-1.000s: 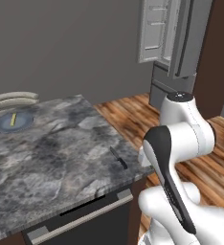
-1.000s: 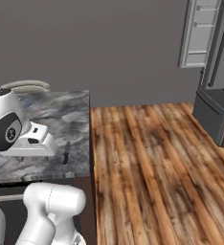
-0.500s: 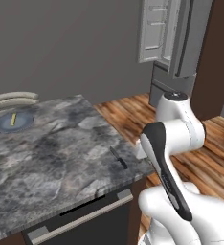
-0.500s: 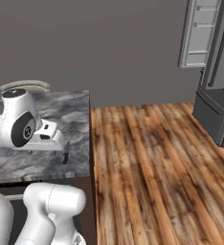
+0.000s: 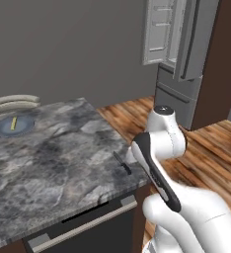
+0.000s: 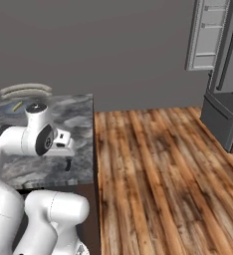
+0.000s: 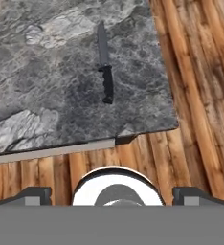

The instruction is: Retrieve the butter from the fridge and place it on a plate on the dining table. Then retrieve the butter knife by the fridge and place it near the plate.

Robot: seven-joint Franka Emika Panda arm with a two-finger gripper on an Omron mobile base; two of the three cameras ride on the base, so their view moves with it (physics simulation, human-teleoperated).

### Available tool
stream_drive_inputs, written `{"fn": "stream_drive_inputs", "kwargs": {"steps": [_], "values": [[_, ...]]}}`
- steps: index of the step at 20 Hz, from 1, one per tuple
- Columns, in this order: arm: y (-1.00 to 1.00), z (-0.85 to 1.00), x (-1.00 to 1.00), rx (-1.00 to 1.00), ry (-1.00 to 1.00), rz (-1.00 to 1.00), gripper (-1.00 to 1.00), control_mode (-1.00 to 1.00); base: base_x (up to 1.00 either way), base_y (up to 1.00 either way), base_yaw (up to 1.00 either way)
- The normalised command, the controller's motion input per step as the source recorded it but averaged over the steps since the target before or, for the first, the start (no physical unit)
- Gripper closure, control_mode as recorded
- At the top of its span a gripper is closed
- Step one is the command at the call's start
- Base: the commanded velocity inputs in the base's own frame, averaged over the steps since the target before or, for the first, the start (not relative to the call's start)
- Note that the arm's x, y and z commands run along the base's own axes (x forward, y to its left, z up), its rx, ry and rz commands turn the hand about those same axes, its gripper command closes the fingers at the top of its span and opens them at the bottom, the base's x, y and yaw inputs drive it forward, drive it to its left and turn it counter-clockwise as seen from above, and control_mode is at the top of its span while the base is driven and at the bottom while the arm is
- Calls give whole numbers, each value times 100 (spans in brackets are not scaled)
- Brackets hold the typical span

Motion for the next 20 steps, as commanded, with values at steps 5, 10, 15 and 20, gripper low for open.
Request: {"fn": "stream_drive_inputs", "kwargs": {"steps": [5,10,15,20], "values": [[29,-73,90,-3,5,5,-100,-100,0,0,0],[6,-53,73,-2,1,2,-100,-100,0,0,0],[3,-37,48,-1,3,0,-100,-100,0,0,0],[22,-29,24,-1,6,0,-100,-100,0,0,0]]}}
